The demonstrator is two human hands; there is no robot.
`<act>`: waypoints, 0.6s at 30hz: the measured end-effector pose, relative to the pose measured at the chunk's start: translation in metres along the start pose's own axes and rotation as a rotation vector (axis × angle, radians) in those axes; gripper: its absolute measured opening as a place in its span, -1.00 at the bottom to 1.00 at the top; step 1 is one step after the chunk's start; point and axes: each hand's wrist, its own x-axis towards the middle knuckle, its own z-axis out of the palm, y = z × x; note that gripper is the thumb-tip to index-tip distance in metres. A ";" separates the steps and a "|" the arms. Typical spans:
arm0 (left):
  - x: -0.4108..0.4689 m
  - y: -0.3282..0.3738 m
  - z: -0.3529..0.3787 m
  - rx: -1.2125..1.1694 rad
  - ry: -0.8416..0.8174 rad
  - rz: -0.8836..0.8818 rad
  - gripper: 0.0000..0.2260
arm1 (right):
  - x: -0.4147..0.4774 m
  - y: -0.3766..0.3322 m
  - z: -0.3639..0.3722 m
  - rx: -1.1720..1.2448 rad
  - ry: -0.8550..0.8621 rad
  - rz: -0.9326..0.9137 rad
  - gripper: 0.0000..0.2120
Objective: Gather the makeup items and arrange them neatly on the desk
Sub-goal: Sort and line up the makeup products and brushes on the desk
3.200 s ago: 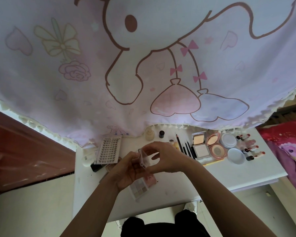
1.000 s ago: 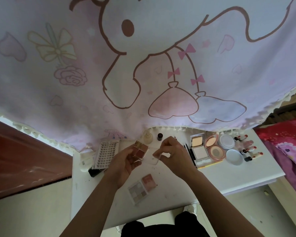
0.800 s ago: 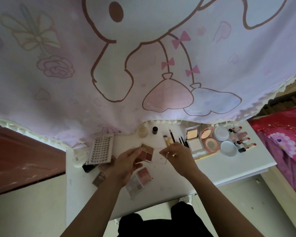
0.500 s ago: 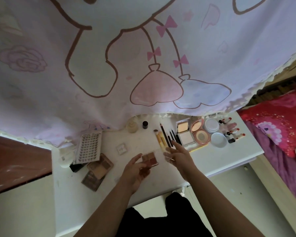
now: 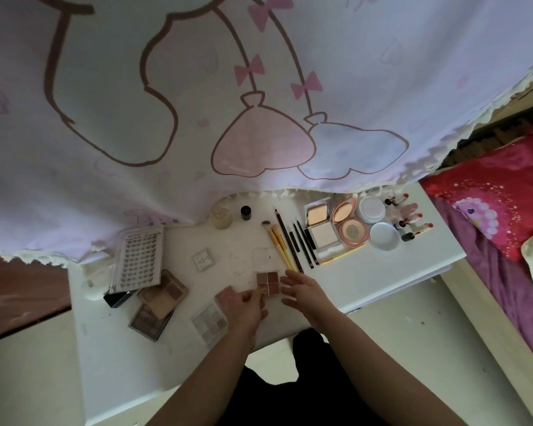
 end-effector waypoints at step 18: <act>0.001 0.021 -0.039 0.606 0.074 0.437 -0.86 | 0.003 0.004 0.003 -0.394 0.189 -0.273 -0.71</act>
